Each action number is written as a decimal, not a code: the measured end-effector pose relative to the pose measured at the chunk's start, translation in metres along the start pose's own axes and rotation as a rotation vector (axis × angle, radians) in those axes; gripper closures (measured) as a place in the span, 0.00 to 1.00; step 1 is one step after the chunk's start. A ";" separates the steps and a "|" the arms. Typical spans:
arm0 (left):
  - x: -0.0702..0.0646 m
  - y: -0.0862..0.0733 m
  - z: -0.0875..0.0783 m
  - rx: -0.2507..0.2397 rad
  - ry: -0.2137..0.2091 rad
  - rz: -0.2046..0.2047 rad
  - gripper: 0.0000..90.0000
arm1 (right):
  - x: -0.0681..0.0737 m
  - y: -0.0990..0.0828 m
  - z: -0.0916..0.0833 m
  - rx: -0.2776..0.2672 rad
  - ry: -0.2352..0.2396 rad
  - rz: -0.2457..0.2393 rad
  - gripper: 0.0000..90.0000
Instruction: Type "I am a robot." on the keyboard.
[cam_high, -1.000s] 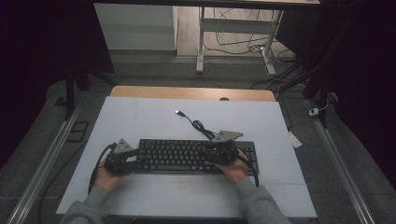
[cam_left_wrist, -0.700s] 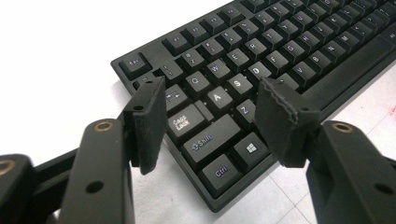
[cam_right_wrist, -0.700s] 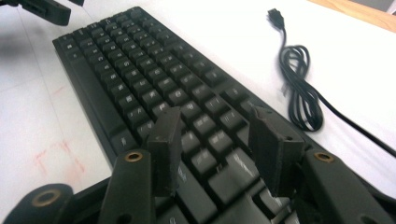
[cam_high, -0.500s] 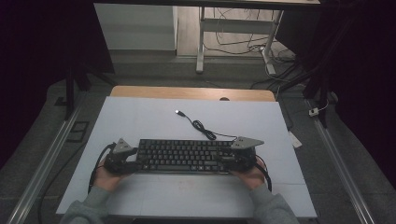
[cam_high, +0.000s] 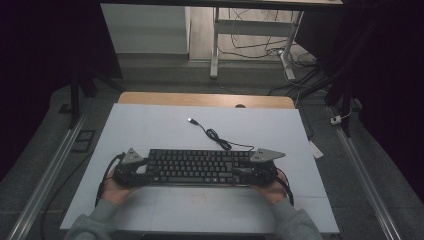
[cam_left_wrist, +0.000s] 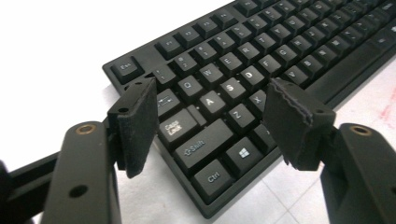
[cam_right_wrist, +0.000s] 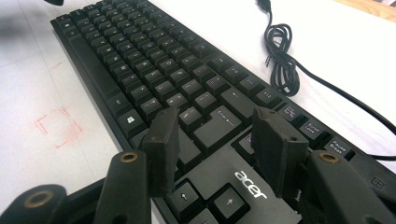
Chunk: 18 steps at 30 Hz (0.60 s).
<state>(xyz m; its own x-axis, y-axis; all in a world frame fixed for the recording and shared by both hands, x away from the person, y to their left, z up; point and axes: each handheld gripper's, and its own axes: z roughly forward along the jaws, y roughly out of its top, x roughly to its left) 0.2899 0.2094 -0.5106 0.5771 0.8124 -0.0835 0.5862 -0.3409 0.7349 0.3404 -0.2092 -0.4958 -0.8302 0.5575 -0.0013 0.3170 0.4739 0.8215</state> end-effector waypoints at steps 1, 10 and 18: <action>-0.001 0.000 0.000 0.001 -0.007 0.001 0.37 | 0.000 0.000 0.000 0.001 -0.003 -0.001 0.58; -0.019 0.009 0.001 0.001 -0.070 0.093 0.38 | 0.000 0.001 0.001 0.009 -0.005 -0.011 0.58; -0.032 0.014 0.007 0.017 -0.094 0.154 0.46 | -0.001 0.001 0.002 0.011 -0.008 -0.011 0.58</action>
<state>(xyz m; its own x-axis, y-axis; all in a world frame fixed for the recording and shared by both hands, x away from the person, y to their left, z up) 0.2837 0.1754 -0.5024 0.7108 0.7026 -0.0338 0.4961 -0.4666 0.7322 0.3417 -0.2082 -0.4962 -0.8300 0.5576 -0.0152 0.3126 0.4876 0.8152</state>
